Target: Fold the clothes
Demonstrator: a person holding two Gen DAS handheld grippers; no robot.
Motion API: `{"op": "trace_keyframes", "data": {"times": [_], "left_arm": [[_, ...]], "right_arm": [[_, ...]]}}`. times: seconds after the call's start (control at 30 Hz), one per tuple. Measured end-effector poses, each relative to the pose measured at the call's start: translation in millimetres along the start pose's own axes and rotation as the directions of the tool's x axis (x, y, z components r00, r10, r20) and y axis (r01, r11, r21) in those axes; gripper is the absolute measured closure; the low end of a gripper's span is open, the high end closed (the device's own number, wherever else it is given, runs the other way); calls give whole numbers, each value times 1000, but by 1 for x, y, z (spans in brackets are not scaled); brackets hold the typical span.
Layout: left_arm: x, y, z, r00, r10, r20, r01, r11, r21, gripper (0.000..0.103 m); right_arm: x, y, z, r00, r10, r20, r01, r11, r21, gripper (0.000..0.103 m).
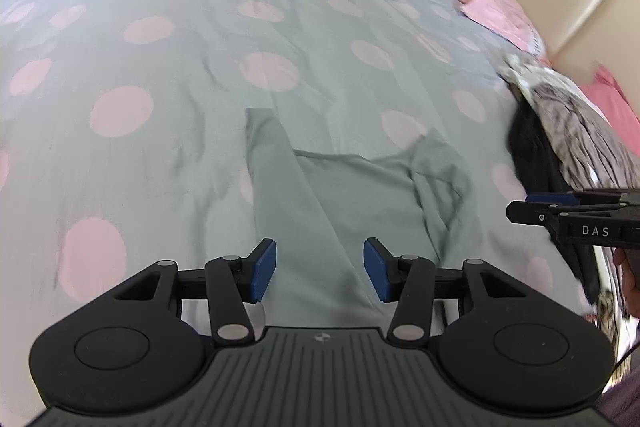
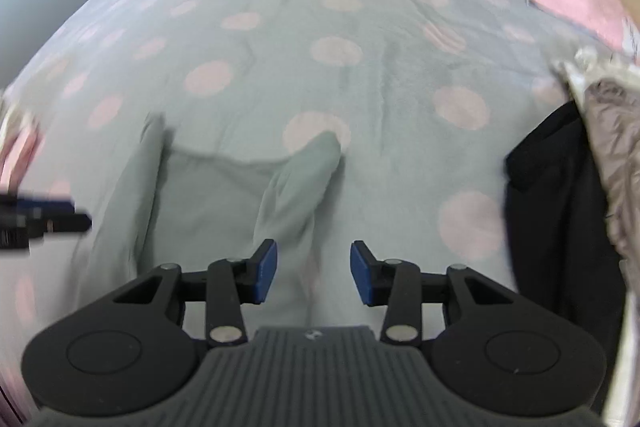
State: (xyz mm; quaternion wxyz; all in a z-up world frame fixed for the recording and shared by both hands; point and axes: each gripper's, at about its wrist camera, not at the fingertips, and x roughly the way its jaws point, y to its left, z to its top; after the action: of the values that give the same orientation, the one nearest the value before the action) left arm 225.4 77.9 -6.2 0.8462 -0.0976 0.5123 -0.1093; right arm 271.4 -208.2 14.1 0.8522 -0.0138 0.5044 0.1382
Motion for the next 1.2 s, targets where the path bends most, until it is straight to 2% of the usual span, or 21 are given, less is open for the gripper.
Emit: {"op": "trace_keyframes", "data": {"times": [0.1,0.17,0.2,0.23,0.27,0.3,0.4,0.53,0.7,0.83,0.87,0.9,0.93,0.97,1.0,1.03,1.07,1.13,1.2], "left_arm": [[16,6,8,999,-31,-33,30,999,-29,57],[25,9,11,999,-14,-37,13,1000,-10,57],[28,11,12,999,-4,-40,3,1000,-9,57],[31,15,13,999,-3,-43,3,1000,-19,57],[34,19,14,999,-3,-46,2,1000,-28,57],[37,23,15,999,-5,-49,3,999,-38,57],[41,32,20,999,-21,-42,19,999,-49,57],[38,35,30,999,-26,25,27,999,-37,57],[40,21,40,997,-17,77,19,1000,-21,51],[54,-1,39,994,82,72,-85,995,42,50],[60,-5,37,991,118,65,-122,991,62,50],[65,-10,35,986,154,59,-158,984,83,50],[70,-13,33,980,192,55,-197,975,106,50],[75,-15,30,971,233,53,-238,963,130,52],[80,-15,28,962,269,46,-272,951,149,53],[83,-11,27,958,286,36,-288,945,157,58],[83,-6,26,958,284,26,-285,947,150,62],[79,6,27,965,263,4,-262,959,106,64],[73,12,29,963,268,0,-267,960,86,69]], "right_arm": [[28,-1,18,1000,8,-20,-7,999,45,57],[48,-1,24,999,6,-47,-4,998,60,57],[58,-1,26,998,3,-62,1,998,65,61],[66,-2,28,997,5,-72,0,998,70,66],[74,-2,30,997,7,-74,-1,997,72,91],[80,0,32,997,-5,-72,9,998,61,96],[99,10,33,996,-52,-72,52,999,-6,96],[116,25,34,992,-109,-57,104,991,-85,96],[115,27,34,991,-129,-31,126,988,-84,95],[107,26,34,990,-143,2,143,987,-71,90],[104,26,34,988,-151,15,152,986,-70,84],[101,27,36,986,-164,31,166,984,-73,72],[98,29,38,982,-181,53,184,980,-78,65],[94,30,38,979,-190,74,197,977,-86,57],[92,31,38,979,-187,83,195,976,-94,56],[91,32,39,980,-178,83,186,978,-99,56],[89,32,39,982,-171,81,178,979,-101,56],[87,32,38,984,-161,74,169,980,-103,56],[85,30,40,985,-155,72,161,982,-98,56]]}}
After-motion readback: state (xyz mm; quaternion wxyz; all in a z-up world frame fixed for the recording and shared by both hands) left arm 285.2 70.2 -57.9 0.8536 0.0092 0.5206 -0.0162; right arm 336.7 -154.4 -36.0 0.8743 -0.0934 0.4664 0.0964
